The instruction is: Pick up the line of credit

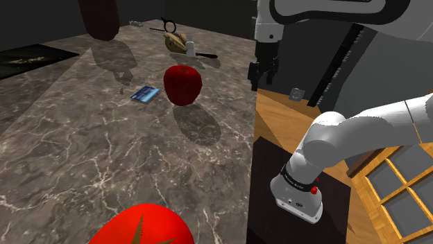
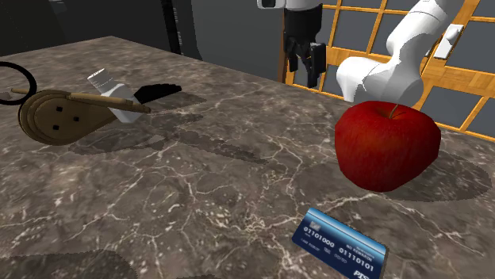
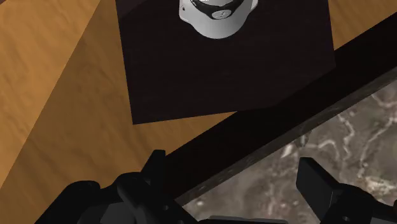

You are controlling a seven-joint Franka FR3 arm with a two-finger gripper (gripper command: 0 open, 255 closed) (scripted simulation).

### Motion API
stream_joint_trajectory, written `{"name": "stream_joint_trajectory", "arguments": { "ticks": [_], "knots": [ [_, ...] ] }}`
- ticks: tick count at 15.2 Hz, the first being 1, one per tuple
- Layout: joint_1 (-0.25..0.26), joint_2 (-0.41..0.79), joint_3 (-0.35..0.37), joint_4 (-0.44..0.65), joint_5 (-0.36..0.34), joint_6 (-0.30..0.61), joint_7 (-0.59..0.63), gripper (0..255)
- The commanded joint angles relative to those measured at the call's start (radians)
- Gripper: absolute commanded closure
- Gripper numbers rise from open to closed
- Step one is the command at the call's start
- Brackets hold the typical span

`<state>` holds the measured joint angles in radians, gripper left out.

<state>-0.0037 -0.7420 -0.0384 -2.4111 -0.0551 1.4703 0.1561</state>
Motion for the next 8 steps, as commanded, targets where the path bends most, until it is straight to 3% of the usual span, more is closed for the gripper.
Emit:
{"name": "stream_joint_trajectory", "arguments": {
  "ticks": [1,8],
  "knots": [
    [0.000,0.000,0.000,0.000,0.000,0.000,0.000,0],
    [0.014,0.099,0.123,0.072,0.205,-0.020,0.289,0]
  ]
}}
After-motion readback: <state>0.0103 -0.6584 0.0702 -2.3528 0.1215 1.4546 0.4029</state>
